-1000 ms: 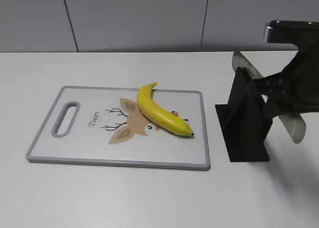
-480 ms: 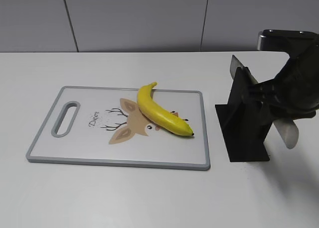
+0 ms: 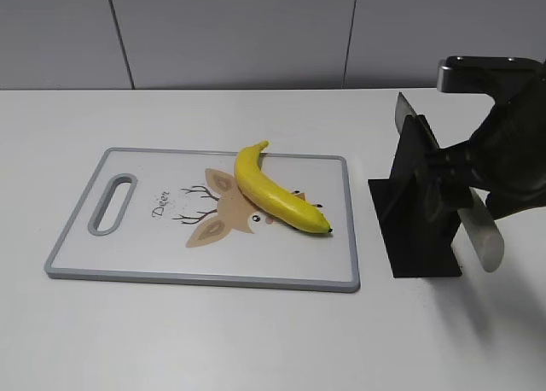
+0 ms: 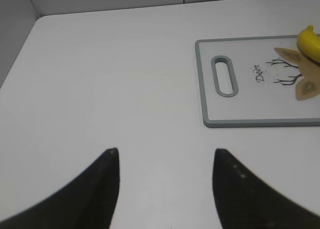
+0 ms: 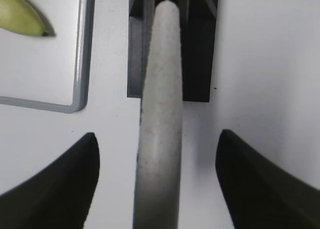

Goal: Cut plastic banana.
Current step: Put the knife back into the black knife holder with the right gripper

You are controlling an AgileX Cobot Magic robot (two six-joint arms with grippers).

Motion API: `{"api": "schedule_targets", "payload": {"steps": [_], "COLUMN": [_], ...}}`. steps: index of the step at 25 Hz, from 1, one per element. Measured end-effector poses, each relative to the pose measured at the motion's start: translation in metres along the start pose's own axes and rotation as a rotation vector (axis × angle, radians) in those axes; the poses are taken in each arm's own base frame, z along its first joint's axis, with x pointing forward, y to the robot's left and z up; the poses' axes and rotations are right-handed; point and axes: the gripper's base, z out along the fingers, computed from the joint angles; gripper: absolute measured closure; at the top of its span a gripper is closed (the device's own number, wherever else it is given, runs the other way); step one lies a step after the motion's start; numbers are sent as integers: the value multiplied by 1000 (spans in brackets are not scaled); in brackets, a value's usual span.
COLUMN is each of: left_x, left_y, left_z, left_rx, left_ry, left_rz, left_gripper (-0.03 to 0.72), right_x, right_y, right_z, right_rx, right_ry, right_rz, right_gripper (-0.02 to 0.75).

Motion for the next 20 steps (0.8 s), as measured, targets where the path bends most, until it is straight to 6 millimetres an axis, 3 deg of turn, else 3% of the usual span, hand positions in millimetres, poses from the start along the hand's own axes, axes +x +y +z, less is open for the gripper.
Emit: {"api": "schedule_targets", "payload": {"steps": [7, 15, 20], "left_x": [0, 0, 0], "left_y": [0, 0, 0], "left_z": [0, 0, 0], "left_rx": [0, 0, 0], "left_ry": [0, 0, 0], "left_rz": [0, 0, 0], "left_gripper": [116, 116, 116], "right_x": [10, 36, 57], "right_y": [-1, -6, -14], "right_z": [-27, -72, -90], "right_rx": [-29, -85, -98], "right_ry": [-11, -1, -62], "right_rz": [-102, -395, -481], "right_gripper": [160, 160, 160]}}
